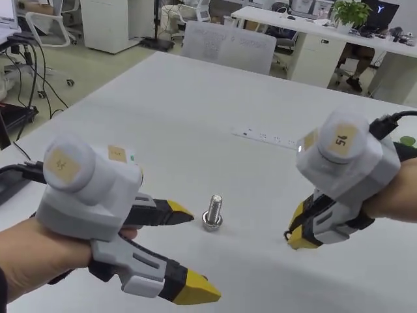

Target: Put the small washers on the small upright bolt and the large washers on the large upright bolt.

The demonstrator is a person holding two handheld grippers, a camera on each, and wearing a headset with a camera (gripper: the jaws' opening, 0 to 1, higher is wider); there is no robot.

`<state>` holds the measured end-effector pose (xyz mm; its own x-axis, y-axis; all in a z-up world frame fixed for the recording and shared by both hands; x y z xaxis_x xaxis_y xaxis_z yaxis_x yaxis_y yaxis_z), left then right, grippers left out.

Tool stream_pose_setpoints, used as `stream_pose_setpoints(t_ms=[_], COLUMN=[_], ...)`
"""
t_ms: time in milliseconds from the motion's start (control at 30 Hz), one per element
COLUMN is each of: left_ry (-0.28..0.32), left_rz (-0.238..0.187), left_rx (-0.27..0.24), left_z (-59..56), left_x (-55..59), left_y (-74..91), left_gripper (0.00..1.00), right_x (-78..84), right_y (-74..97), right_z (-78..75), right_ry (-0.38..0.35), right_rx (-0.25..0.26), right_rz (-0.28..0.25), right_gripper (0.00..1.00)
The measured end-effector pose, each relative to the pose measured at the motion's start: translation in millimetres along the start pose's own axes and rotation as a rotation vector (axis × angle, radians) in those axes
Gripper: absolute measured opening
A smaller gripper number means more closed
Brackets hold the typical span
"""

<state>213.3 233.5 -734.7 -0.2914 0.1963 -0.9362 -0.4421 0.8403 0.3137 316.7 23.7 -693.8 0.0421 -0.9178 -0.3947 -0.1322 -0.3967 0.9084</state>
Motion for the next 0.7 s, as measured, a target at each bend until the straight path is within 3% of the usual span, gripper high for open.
stream_pose_setpoints(t_ms=[433,700], left_ry=[0.004,0.007], left_rz=[0.004,0.009], left_rx=[0.001,0.001], left_z=[1.4,1.9], left_x=[0.4,0.9], left_y=[-2.4,-3.4], left_gripper=[0.73,0.73], right_x=[7.3,14.0], right_y=[18.0,16.9], right_z=[-19.6,-29.8], right_ry=[-0.020,-0.029], right_rx=[0.053,0.063], right_rz=[0.005,0.018], right_gripper=[0.12,0.12])
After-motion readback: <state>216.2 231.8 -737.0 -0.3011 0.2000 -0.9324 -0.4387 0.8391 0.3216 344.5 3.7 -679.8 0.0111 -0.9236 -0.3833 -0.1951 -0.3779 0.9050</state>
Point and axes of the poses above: the centre of the closed fingertips' face, and the gripper's own axes: y roughly backward along the fingers, z roughly to its left, x roughly out of its underside, the point moved 10 cm from there along y, roughly backward along the fingers, and after that the axes turned 7 degrees about -z, right-handed, at the moved point
